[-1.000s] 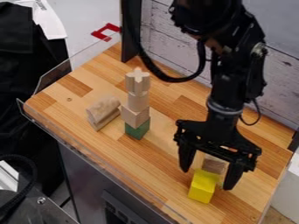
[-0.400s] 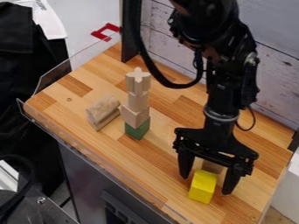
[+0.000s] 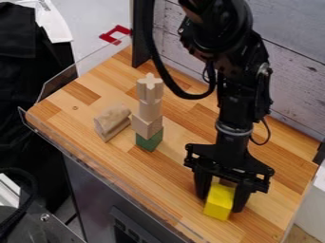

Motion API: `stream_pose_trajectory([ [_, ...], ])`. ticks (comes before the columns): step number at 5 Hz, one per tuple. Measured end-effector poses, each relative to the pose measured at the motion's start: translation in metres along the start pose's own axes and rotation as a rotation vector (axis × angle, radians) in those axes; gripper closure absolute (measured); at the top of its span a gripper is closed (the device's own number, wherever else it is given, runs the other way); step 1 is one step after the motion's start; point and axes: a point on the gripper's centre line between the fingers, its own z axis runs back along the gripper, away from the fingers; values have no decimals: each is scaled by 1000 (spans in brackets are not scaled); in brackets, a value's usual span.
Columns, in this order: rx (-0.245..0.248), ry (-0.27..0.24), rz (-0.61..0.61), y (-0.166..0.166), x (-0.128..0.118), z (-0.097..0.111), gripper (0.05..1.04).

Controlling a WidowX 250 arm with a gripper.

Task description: Put the yellow cube on top of the plus

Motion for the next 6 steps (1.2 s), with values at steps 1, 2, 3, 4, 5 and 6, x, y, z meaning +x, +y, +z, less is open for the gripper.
stream_pose_trajectory([
  [1, -10, -10, -29, -1, -3, 12, 507],
  [2, -17, -48, -110, -1, -9, 48, 507],
  [3, 7, -102, -191, 7, -10, 94, 507],
  [4, 11, -134, -246, 25, -11, 131, 507],
  [5, -3, -150, -267, 47, -5, 151, 507],
  [6, -2, -134, -257, 71, -4, 159, 507],
])
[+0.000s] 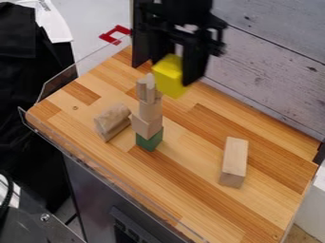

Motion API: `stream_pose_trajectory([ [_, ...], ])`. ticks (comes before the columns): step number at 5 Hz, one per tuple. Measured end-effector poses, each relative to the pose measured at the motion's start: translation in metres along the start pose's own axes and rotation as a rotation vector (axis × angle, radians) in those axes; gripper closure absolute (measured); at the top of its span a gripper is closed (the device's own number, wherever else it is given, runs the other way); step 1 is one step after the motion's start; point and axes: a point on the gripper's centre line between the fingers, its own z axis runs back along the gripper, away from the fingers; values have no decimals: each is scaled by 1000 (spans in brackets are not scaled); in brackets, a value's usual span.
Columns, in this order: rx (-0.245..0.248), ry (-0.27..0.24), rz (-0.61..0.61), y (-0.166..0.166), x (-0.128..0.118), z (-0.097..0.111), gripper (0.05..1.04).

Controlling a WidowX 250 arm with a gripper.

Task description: Put the yellow cube on top of the plus

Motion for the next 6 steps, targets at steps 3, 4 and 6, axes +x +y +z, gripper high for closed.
stream_pose_trajectory([
  [3, -2, 75, -3, 38, 11, -13, 507],
  [4, 2, 101, -10, 39, 17, -20, 507],
  [6, 18, 96, -1, 41, 20, -18, 507],
])
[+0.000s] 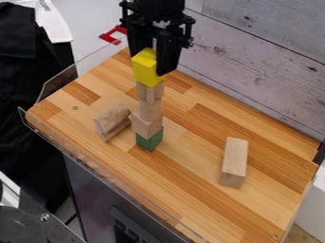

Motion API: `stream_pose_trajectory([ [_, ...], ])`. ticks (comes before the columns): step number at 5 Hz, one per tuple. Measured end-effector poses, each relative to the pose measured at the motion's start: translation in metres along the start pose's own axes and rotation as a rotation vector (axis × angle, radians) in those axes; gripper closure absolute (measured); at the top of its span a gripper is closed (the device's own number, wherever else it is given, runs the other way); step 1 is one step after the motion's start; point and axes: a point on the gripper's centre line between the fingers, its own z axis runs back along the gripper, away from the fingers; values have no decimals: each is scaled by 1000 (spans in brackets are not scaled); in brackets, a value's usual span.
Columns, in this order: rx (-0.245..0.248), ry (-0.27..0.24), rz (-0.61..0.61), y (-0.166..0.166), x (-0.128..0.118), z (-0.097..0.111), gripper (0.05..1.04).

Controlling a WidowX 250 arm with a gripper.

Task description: Put the yellow cube on top of the plus

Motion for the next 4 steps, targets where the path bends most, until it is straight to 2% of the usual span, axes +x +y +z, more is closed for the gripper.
stream_pose_trajectory([
  [2, 7, 2, 12, 1, 1, 1, 507],
  [3, 8, 32, 22, 3, 1, -7, 507],
  [4, 8, 37, 28, 3, 3, -7, 436],
])
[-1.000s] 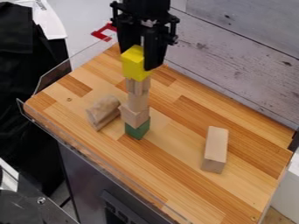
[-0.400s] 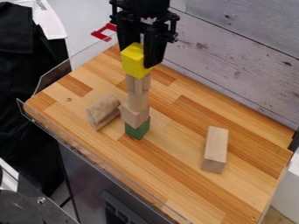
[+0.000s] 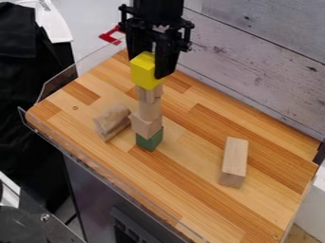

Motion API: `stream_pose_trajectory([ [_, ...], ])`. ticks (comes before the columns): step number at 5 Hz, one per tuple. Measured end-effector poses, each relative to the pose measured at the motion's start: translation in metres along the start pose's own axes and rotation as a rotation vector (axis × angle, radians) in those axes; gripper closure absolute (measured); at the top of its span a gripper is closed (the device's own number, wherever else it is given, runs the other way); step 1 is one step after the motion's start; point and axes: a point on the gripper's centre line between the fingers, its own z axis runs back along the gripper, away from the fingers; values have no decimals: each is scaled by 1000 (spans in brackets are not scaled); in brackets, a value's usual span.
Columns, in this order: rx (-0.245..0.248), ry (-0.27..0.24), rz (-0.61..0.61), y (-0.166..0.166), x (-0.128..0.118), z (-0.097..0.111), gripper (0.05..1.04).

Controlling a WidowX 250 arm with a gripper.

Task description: Put the yellow cube on top of the plus

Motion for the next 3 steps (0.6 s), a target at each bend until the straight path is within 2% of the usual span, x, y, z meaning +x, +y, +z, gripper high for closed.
stream_pose_trajectory([
  [1, -1, 12, 11, 0, 0, -2, 145],
  [2, 1, 16, 23, 1, -1, -2, 81],
  [3, 6, 6, 15, -5, -2, 4, 85],
])
